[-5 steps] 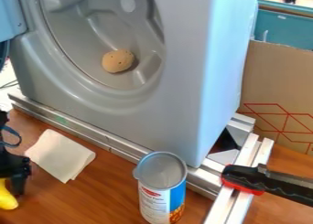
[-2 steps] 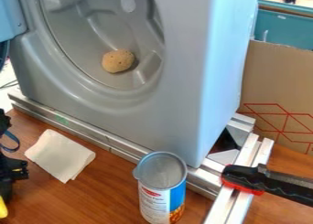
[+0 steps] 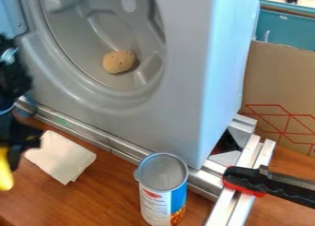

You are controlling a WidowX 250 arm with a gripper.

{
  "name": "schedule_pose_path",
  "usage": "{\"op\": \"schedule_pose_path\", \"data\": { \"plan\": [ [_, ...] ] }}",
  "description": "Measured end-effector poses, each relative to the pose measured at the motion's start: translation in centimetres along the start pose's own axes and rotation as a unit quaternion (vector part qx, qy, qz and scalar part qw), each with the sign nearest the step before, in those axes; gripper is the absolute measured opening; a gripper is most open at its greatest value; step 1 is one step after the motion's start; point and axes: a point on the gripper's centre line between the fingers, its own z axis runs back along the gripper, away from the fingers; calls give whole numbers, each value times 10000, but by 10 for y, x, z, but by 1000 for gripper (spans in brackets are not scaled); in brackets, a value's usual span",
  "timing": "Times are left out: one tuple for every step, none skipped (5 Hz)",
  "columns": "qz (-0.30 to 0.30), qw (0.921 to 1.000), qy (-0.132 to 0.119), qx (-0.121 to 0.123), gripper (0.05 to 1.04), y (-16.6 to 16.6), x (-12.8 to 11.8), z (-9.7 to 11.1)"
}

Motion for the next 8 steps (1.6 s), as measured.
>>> {"op": "schedule_pose_path", "data": {
  "plan": [
    [-481, 9976, -31, -503, 514, -31, -6, 14],
    [-739, 9910, 345, -1059, 514, -63, -10, 1],
    [-872, 9873, 625, -1173, 514, -78, -11, -18],
    [-1100, 9861, 784, -971, 514, -88, -7, -26],
    [-1348, 9825, 987, -824, 514, -100, -11, -32],
    [-1490, 9804, 1008, -803, 514, -106, -17, -29],
    [-1647, 9774, 1173, -609, 514, -109, -26, -34],
    [-1887, 9730, 1270, -380, 514, -106, -29, -48]
  ]
}}
